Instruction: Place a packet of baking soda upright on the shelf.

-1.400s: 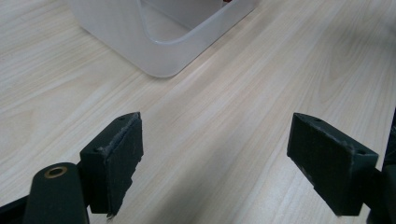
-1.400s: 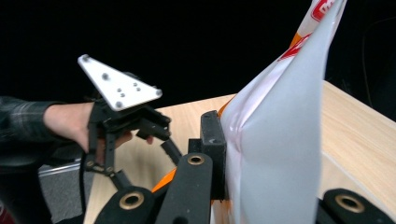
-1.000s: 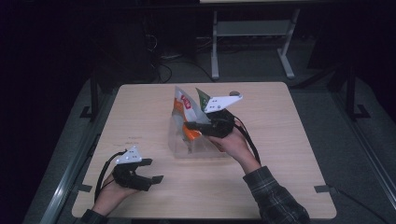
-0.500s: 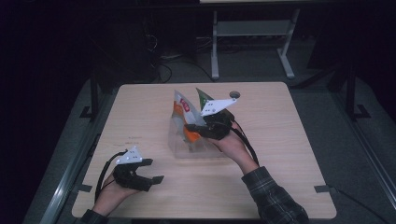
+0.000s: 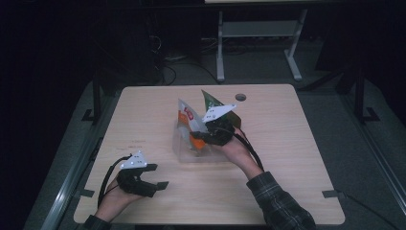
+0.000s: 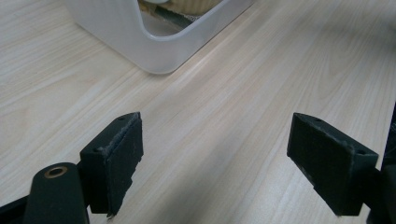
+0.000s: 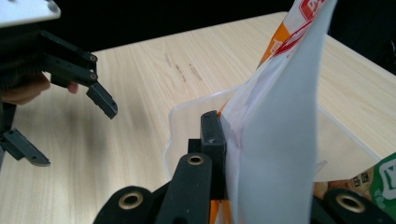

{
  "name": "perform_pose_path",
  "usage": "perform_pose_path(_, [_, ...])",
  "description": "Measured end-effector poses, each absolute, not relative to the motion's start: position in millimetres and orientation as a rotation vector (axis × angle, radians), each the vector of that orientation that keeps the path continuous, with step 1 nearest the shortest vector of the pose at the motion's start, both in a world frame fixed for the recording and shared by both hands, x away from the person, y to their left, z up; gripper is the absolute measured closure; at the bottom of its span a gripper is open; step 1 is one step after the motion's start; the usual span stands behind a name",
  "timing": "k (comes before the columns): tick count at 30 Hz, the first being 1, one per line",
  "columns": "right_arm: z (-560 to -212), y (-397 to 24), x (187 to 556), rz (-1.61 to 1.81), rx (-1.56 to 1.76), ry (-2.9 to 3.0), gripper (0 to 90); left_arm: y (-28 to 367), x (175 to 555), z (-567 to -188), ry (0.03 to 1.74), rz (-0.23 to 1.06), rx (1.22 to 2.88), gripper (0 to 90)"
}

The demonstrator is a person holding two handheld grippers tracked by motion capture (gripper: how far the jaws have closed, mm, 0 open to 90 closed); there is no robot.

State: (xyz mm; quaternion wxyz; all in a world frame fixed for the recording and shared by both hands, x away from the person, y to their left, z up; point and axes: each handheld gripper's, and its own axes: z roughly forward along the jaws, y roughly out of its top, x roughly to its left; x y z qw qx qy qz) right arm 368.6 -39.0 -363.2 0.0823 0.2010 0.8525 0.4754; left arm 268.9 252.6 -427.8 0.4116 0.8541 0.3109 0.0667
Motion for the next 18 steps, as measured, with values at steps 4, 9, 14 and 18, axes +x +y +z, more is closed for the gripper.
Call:
perform_pose_path(4, [-364.7, -36.9, 368.1, 1.409, 0.605, 2.55, 89.5, 251.8, 268.7, -428.5, 0.774, 0.165, 2.158, 17.9])
perform_pose_path(9, [-364.5, -37.8, 368.4, 1.418, 0.617, 2.544, 88.5, 249.9, 267.9, -428.9, 0.763, 0.15, 2.16, 17.9])
perform_pose_path(14, [-363.4, -39.5, 368.4, 1.429, 0.614, 2.53, 87.0, 248.0, 267.6, -429.8, 0.753, 0.143, 2.164, 17.8])
perform_pose_path(18, [-361.2, -41.1, 367.7, 1.463, 0.614, 2.502, 84.0, 247.9, 267.7, -430.1, 0.75, 0.144, 2.173, 17.9])
